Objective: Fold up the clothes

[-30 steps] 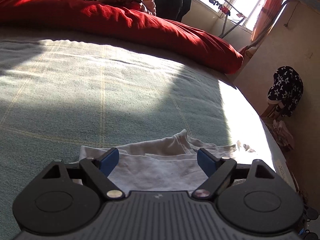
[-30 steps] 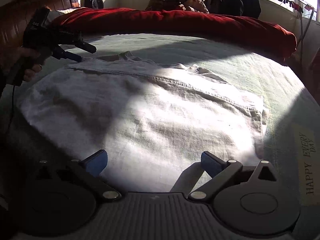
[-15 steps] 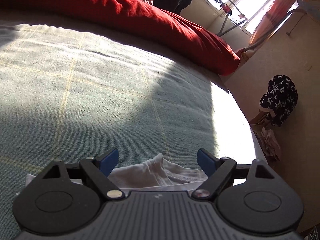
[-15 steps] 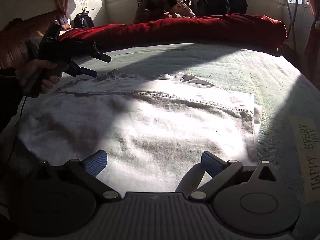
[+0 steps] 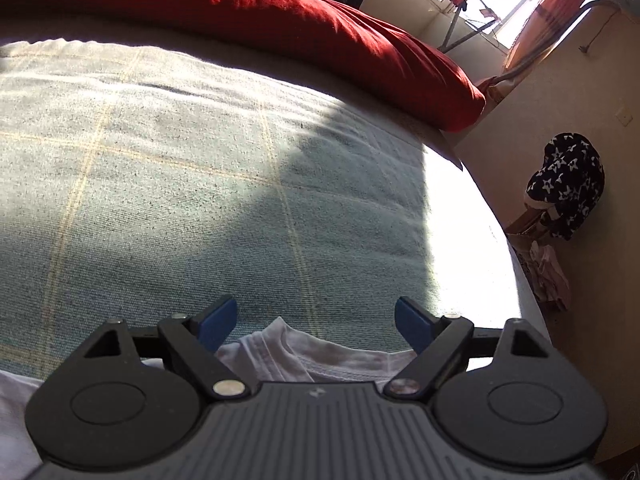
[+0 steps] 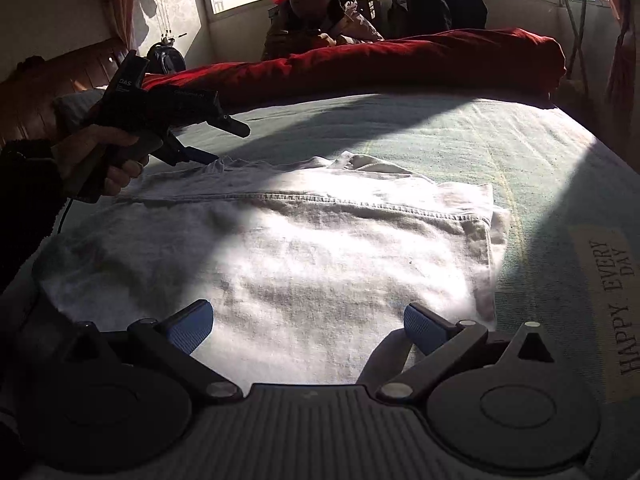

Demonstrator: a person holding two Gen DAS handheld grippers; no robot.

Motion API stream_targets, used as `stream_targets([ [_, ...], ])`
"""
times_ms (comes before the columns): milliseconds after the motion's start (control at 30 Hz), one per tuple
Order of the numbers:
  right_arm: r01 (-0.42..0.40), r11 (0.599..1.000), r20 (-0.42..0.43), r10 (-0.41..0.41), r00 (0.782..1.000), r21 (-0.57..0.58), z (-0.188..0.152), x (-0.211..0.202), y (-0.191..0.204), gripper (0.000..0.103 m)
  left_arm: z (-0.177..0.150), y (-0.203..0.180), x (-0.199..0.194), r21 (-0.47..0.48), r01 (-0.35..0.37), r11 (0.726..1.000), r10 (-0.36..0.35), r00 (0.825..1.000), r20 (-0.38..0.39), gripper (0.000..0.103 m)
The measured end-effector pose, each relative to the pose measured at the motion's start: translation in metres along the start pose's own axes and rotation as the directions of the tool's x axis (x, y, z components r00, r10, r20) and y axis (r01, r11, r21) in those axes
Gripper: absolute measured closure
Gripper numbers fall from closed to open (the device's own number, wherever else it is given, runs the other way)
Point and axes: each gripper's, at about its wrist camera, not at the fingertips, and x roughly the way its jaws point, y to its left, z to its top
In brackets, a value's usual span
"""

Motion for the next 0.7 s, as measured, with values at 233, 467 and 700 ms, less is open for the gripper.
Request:
stream_targets([
  [233,-0.003,0.999,0.027,0.001,1.0,0.048,0.001,-0.007,-0.007,0.0,-0.017,-0.034,-0.047,0.121,-0.041,0.992,0.042,0.999,-0.007,0.017],
  [467,0.016,1.0,0.055,-0.017,0.998,0.014,-0.002,-0.032,0.009,0.0,-0.05,-0.058,-0.116,0.21,-0.086,0.974,0.085,0.996,0.011,0.015],
  [700,0.028,1.0,0.043,-0.028,0.999,0.012,-0.011,-0.049,0.03,0.0,-0.12,-0.04,-0.152,0.208,-0.111,0.972,0.121,0.992,-0.035,0.013],
])
